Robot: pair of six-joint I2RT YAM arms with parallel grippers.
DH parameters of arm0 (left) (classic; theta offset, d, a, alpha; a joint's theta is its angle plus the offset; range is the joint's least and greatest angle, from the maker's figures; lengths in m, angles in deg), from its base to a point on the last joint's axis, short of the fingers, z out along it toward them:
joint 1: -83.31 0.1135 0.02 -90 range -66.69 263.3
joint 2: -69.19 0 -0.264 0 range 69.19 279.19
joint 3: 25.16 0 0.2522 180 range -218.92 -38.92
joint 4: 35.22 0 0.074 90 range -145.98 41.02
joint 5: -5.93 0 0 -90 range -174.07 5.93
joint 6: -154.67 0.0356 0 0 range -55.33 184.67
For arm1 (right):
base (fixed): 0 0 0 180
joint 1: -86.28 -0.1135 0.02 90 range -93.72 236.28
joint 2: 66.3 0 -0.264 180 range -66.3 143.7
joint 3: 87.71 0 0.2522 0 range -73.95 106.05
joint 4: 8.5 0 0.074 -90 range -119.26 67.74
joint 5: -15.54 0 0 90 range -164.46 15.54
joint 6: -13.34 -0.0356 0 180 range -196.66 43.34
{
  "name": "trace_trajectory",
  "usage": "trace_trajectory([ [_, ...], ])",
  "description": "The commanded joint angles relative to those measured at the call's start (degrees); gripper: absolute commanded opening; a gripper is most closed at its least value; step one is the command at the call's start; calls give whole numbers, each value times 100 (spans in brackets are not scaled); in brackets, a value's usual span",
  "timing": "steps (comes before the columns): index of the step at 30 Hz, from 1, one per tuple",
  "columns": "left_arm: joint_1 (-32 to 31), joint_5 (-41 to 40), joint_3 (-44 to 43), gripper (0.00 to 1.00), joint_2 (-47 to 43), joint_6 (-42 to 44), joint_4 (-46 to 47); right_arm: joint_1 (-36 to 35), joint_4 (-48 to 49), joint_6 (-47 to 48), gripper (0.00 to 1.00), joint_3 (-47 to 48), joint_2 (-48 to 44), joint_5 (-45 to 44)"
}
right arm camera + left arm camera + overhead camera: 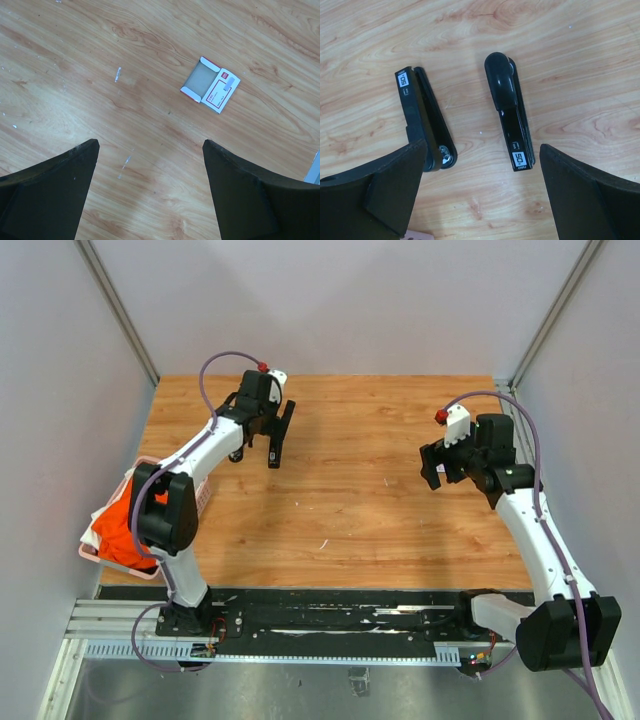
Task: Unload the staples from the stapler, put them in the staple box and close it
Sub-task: Pick up the stapler from the center of the board.
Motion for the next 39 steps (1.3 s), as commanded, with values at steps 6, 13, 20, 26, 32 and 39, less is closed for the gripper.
trace_trajectory([
  [6,-122,-192,-769,98,745,-119,-396,-74,182,125,87,-154,-41,-68],
  [13,-149,-159,-1351,96,1284,-54,-614,-74,207,162,87,-186,-18,-97],
  [20,-210,-323,-1859,94,1817,-49,-915,-73,226,187,87,-207,28,-107],
  [26,-219,-276,-2198,89,2168,-115,-1091,-69,225,212,87,-208,49,-108],
  [32,-212,-190,-2445,83,2419,-177,-1304,-81,230,234,87,-218,48,-99],
  [39,-217,-45,-2531,79,2503,-303,-1383,-92,229,256,86,-213,28,-86],
])
